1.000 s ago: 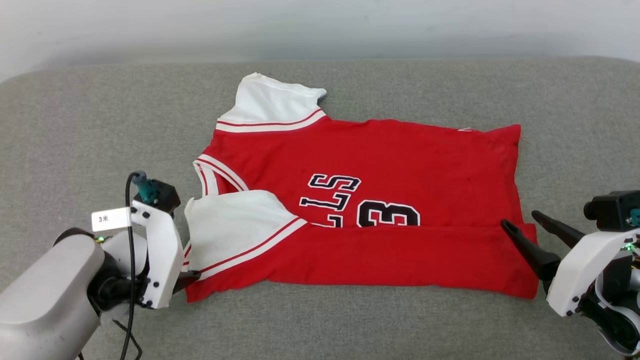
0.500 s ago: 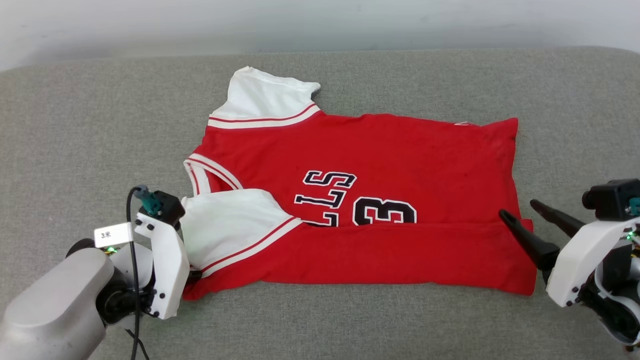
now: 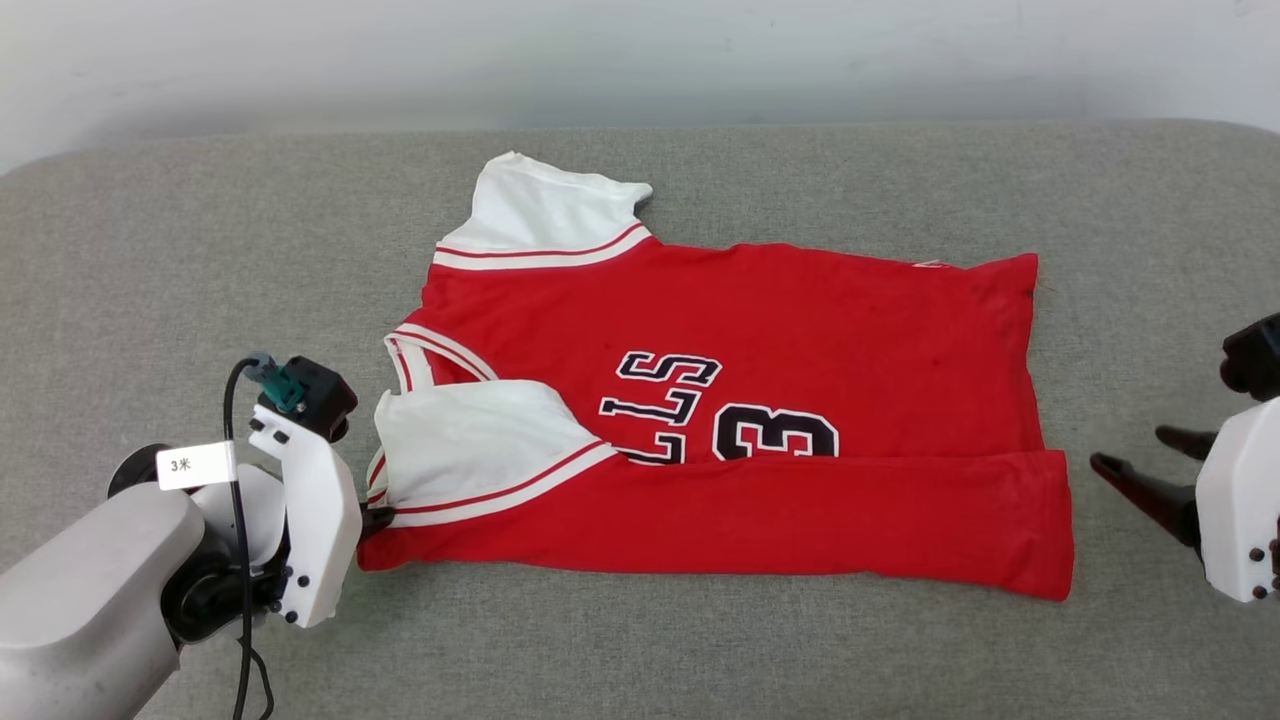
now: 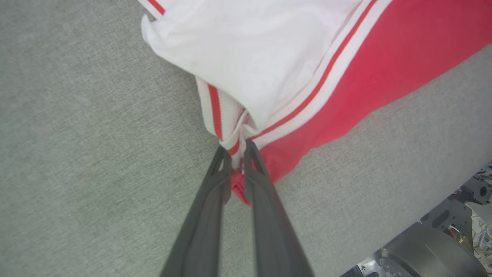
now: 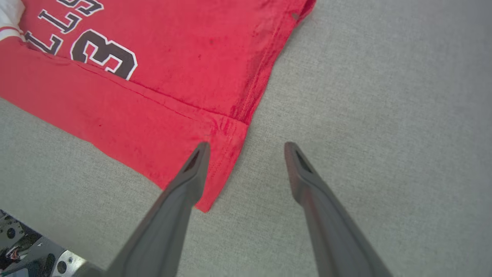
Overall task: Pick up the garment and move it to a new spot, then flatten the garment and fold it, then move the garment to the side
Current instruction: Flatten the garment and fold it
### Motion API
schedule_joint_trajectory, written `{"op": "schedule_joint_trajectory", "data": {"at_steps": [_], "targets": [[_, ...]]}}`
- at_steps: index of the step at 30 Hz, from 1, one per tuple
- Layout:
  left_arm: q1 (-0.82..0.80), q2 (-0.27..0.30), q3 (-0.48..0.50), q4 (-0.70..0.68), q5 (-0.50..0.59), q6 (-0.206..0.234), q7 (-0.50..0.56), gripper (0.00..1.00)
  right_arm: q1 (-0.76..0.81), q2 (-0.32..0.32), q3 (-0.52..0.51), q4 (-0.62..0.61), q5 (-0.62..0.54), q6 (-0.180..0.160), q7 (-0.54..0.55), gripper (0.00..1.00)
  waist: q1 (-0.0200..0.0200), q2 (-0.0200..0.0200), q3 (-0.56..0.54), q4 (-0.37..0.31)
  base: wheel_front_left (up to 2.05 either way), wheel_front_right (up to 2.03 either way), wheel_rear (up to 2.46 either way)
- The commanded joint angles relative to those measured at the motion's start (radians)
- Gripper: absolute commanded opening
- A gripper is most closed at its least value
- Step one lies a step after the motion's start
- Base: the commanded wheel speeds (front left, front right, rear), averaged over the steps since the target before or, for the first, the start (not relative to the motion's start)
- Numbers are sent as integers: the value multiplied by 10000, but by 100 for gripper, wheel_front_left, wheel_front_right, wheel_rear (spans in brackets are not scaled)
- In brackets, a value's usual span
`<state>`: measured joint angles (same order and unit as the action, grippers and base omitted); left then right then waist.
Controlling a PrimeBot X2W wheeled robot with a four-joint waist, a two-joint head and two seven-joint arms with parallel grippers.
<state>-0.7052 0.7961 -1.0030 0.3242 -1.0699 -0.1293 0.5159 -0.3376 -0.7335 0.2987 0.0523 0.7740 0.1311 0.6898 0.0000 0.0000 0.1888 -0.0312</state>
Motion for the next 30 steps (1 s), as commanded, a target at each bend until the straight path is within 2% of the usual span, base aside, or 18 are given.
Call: {"op": "schedule_joint_trajectory", "data": {"at_steps": [1, 5, 10, 15, 20, 24, 25, 26, 27, 30], "targets": [[-128, 38, -66, -69, -25, -6, -53, 0, -34, 0, -19, -84, 113, -9, 290, 100, 0, 0, 19, 21, 0, 0, 0], [-258, 74, -128, -287, 12, -6, -188, 0, 167, 134, 31, -150, 94, -9, 1385, 100, 0, 0, 140, 124, 0, 0, 0], [-421, 16, -250, -382, 183, -8, -297, 0, 295, 665, 231, 296, -199, -9, 1767, 100, 0, 0, 404, 250, 0, 0, 0], [-608, -41, -300, -411, 274, -8, -412, 0, 153, 1282, 578, 1177, -544, -9, 1517, 100, 0, 0, 696, 343, 0, 0, 0], [-712, -105, -390, -327, 363, -8, -526, 0, 365, 1892, 1393, 2215, -643, -4, 1175, 100, 0, 0, 859, 403, 0, 0, 0], [-713, -134, -444, -250, 361, -8, -572, 0, 345, 2007, 1943, 2690, -655, -4, 704, 100, 0, 0, 879, 380, 0, 0, 0], [-692, -128, -454, -221, 356, -8, -600, 0, 302, 2007, 1986, 2714, -583, 0, 526, 90, 0, 0, 856, 363, 0, 0, 0], [-657, -132, -469, -195, 350, -8, -616, 0, 204, 1972, 2016, 2755, -534, 5, 387, 22, 0, 0, 818, 350, 0, 0, 0], [-603, -132, -493, -162, 349, -8, -649, 0, 124, 1901, 2075, 2776, -485, 5, 304, 0, 0, 0, 778, 336, 0, 0, 0], [-436, -167, -554, -66, 308, -8, -757, 0, -52, 1638, 2032, 2750, -366, 3, -125, 0, 0, 0, 595, 304, 0, 0, 0]]}}
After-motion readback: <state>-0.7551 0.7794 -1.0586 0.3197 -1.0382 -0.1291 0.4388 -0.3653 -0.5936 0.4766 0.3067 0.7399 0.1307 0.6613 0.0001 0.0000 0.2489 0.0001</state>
